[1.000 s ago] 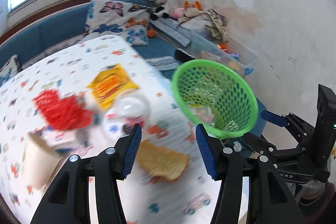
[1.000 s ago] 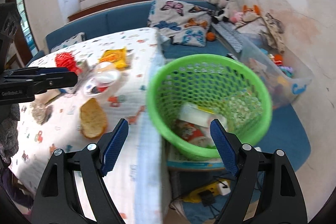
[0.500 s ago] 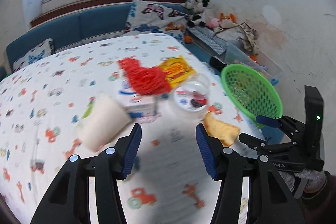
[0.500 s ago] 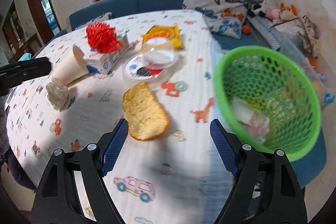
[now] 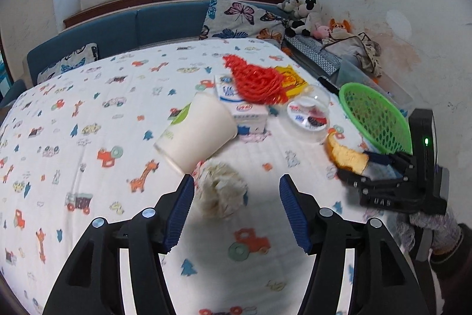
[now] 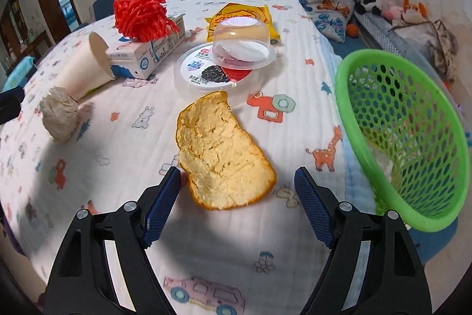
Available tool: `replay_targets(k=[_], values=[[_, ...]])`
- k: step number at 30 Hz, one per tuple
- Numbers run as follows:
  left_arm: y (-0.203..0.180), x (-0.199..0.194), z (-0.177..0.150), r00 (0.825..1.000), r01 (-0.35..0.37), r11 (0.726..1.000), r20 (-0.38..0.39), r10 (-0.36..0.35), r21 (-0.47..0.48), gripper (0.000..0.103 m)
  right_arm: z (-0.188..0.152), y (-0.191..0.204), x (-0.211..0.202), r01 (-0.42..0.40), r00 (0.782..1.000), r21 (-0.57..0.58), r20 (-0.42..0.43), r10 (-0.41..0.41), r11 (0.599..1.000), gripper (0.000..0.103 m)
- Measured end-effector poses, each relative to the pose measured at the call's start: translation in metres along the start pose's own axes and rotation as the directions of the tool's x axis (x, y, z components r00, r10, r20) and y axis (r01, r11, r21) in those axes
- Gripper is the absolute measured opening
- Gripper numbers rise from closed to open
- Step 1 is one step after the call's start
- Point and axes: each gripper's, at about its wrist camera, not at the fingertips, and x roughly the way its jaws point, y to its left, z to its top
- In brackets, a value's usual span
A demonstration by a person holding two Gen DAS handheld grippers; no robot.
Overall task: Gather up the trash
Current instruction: 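Grasp the bread slice with the right tool while the left tool grasps the crumpled tissue, then drop the bread into the green basket with the right tool while the left tool carries the tissue over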
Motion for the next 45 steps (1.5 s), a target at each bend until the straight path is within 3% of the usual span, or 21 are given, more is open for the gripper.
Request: replay_targets(k=[13, 19, 29, 36, 45], values=[[0.011, 0.036, -0.008, 0.997, -0.033, 0.999, -0.066, 0.032, -0.013, 0.060, 0.003, 0.008, -0.005, 0.001, 1.000, -0.020, 0.027, 0.000, 1.000, 0.046], [0.013, 0.054, -0.003, 0.995, -0.050, 0.998, -0.083, 0.047, -0.034, 0.058, 0.002, 0.004, -0.013, -0.028, 0.999, 0.009, 0.028, 0.028, 1.000, 0.041], [0.007, 0.059, -0.002, 0.996, -0.045, 0.999, -0.074, 0.043, -0.020, 0.041, 0.003, -0.003, -0.035, -0.046, 0.997, 0.034, 0.069, 0.043, 0.998, 0.040], [0.001, 0.049, -0.002, 0.998, -0.029, 0.999, -0.052, 0.028, -0.020, 0.038, 0.009, -0.015, -0.050, -0.038, 0.994, 0.059, 0.109, 0.031, 0.998, 0.040], [-0.017, 0.027, 0.010, 0.999, 0.053, 0.999, -0.007, -0.053, -0.007, 0.037, 0.015, -0.053, -0.063, 0.026, 0.989, 0.120, 0.140, -0.043, 0.992, 0.040]])
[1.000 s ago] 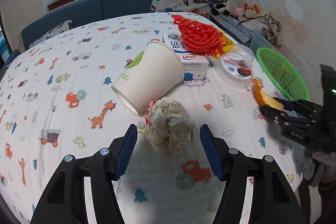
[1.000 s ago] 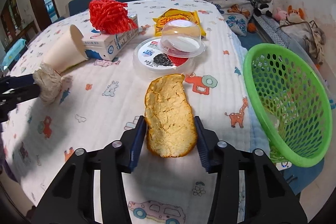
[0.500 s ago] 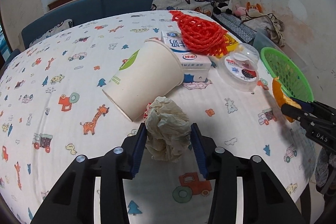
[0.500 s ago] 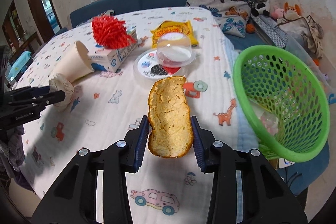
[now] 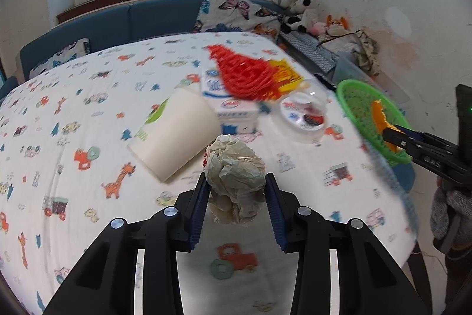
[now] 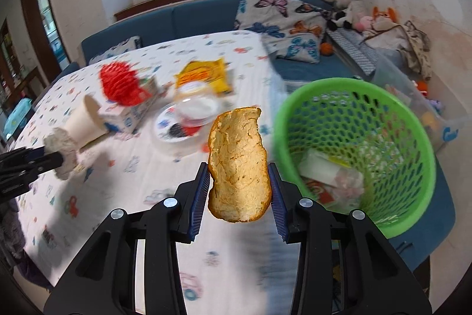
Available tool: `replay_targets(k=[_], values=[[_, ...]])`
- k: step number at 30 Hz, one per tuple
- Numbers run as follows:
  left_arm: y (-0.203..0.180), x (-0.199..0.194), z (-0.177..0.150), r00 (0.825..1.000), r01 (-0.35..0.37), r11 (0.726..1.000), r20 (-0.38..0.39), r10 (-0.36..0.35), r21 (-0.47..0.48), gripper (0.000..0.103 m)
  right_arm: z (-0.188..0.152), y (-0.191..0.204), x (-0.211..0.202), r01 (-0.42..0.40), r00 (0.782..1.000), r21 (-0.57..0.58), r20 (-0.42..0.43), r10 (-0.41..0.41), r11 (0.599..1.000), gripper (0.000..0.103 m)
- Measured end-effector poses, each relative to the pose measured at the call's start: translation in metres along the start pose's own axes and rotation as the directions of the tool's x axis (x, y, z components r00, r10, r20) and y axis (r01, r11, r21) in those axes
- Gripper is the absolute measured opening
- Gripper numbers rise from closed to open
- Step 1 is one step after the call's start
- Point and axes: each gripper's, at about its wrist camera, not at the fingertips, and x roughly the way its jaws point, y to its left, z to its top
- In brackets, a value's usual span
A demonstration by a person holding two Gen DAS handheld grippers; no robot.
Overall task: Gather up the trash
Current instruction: 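Drop the bread into the green basket with the right tool while the left tool carries the tissue over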
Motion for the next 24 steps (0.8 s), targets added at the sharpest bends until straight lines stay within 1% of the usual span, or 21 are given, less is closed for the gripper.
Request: replay_targets(k=[7, 12, 20, 24], values=[[-0.025, -0.001, 0.016, 0.999, 0.047, 0.998, 0.013, -0.047, 0.038, 0.037, 0.006, -0.061, 0.011, 0.125, 0.992, 0.086, -0.024, -0.124, 0.988, 0.040], [-0.045, 0.005, 0.029, 0.998, 0.066, 0.995, 0.005, -0.066, 0.074, 0.037, 0.002, -0.098, 0.022, 0.183, 0.983, 0.147, -0.046, -0.178, 0.972, 0.040], [-0.088, 0.018, 0.054, 0.993, 0.111, 0.983, 0.008, -0.114, 0.149, 0.037, -0.005, -0.129, 0.030, 0.232, 0.972, 0.176, -0.071, -0.222, 0.957, 0.045], [-0.114, 0.032, 0.071, 0.990, 0.141, 0.973, -0.001, -0.143, 0.184, 0.037, -0.007, -0.139, 0.026, 0.232, 0.973, 0.201, -0.057, -0.225, 0.952, 0.050]])
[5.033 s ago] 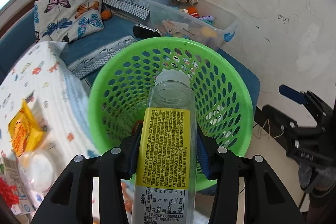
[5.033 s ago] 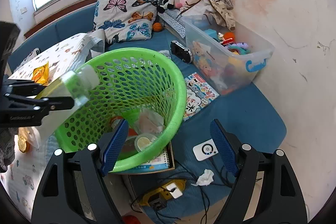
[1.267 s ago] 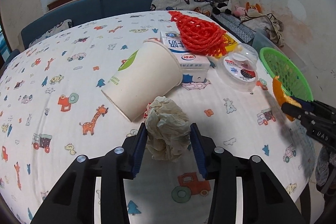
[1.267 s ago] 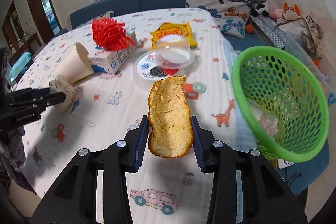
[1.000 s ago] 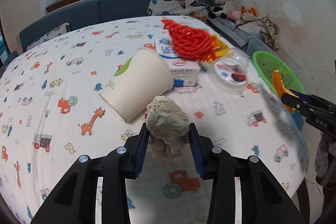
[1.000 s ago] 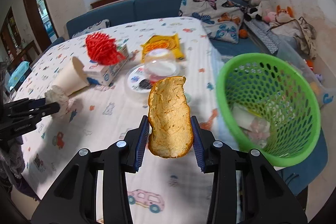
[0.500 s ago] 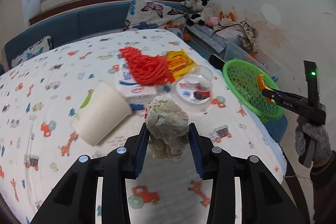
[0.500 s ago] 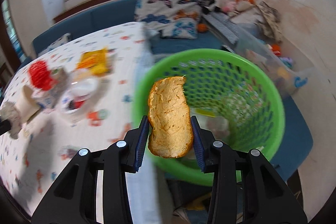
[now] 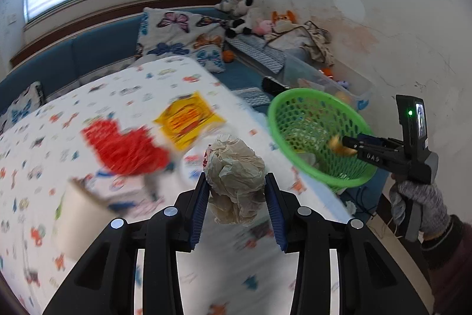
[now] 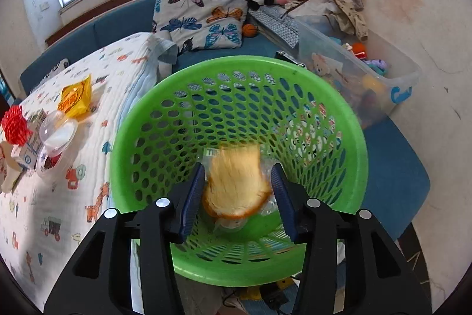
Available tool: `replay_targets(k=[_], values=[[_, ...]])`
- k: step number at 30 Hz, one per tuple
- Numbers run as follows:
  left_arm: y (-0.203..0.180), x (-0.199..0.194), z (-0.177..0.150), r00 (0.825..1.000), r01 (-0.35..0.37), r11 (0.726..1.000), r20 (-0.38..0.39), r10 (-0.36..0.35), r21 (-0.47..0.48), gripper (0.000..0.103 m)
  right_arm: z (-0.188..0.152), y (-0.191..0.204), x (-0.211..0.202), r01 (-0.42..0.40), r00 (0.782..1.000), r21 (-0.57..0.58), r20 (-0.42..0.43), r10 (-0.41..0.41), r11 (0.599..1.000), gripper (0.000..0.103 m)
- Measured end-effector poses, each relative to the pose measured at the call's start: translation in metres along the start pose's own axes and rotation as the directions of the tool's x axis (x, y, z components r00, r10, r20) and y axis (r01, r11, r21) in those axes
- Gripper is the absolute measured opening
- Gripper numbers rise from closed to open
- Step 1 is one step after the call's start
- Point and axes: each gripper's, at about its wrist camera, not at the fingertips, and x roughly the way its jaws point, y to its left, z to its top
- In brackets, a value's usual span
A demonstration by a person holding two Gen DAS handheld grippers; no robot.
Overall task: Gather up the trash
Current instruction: 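Drop the bread into the green basket with the right tool while the left tool carries the tissue over, then lower the crumpled tissue into the green basket and open the left tool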
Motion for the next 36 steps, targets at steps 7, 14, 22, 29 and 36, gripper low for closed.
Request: replay_targets(k=[7, 14, 22, 29, 36], values=[[-0.036, 0.027, 0.030, 0.999, 0.052, 0.997, 0.002, -0.052, 0.055, 0.037, -0.001, -0.007, -0.010, -0.001, 1.000, 0.002, 0.026, 0.001, 1.000, 0.054], [-0.071, 0.067, 0.052, 0.996, 0.086, 0.991, -0.042, -0.082, 0.104, 0.037, -0.005, -0.022, -0.027, -0.002, 0.999, 0.022, 0.050, 0.001, 1.000, 0.057], [-0.106, 0.111, 0.063, 0.986, 0.142, 0.982, -0.111, -0.128, 0.125, 0.038, -0.011, -0.039, -0.040, 0.012, 0.998, 0.040, 0.060, -0.014, 0.999, 0.059], [-0.127, 0.138, 0.064, 0.978, 0.157, 0.978, -0.162, -0.134, 0.139, 0.044, -0.016, -0.049, -0.045, 0.010, 0.998, 0.062, 0.063, -0.014, 0.998, 0.062], [-0.133, 0.143, 0.059, 0.974, 0.177, 0.973, -0.168, -0.152, 0.147, 0.064, -0.019, -0.050, -0.046, 0.005, 0.998, 0.072, 0.056, -0.009, 0.997, 0.062]])
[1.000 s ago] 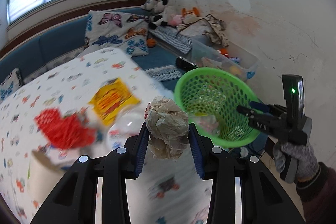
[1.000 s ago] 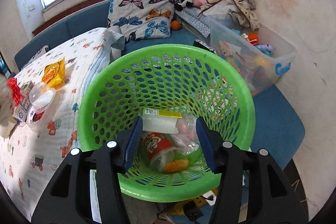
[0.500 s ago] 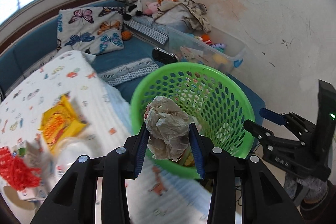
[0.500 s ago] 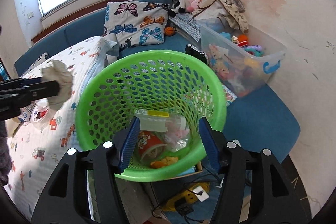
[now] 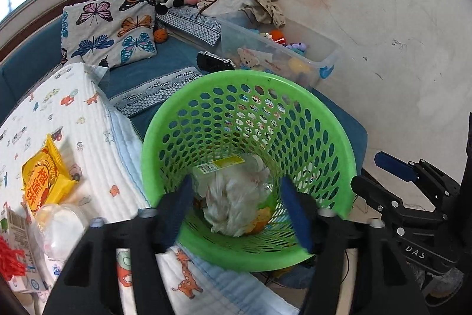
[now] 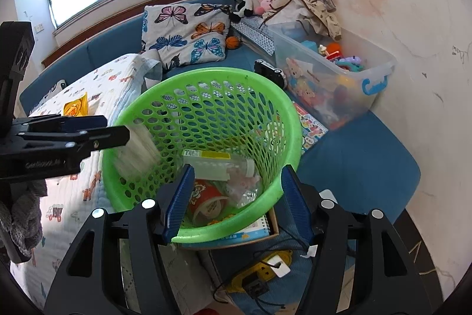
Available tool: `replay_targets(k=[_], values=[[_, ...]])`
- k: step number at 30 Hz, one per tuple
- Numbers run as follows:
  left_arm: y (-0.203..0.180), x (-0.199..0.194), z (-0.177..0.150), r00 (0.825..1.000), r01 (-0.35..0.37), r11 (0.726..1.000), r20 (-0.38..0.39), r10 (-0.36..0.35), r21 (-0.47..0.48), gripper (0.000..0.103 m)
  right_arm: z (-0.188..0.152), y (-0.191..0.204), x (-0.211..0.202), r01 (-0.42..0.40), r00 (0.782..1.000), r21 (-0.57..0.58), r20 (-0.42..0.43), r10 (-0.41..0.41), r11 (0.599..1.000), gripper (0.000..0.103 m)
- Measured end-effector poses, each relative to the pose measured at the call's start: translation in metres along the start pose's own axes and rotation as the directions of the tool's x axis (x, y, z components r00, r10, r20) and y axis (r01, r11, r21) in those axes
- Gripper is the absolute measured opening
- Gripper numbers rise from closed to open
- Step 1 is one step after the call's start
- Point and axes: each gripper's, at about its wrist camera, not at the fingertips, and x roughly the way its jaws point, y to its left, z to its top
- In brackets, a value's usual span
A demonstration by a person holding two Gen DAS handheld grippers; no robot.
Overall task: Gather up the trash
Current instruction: 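Lower the crumpled tissue into the green basket and open the left tool, then grasp the red mesh net with the right tool while the left tool grasps the white paper cup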
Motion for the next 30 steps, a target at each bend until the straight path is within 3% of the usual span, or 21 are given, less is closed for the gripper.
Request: replay_targets(k=[15, 26, 30], values=[[0.027, -0.050, -0.033, 0.998, -0.043, 0.998, 0.053, 0.045, -0.047, 0.064, -0.003, 0.028, -0.013, -0.044, 0.999, -0.037, 0.010, 0.044, 0.998, 0.064], [0.064, -0.104, -0.078, 0.982, -0.150, 0.984, 0.101, 0.160, -0.100, 0.064, -0.005, 0.073, -0.021, -0.121, 0.992, -0.102, 0.009, 0.123, 0.987, 0.069], [0.086, -0.125, -0.099, 0.967, -0.220, 0.968, 0.105, 0.232, -0.120, 0.065, -0.004, 0.095, -0.023, -0.156, 0.987, -0.131, 0.005, 0.158, 0.979, 0.070]])
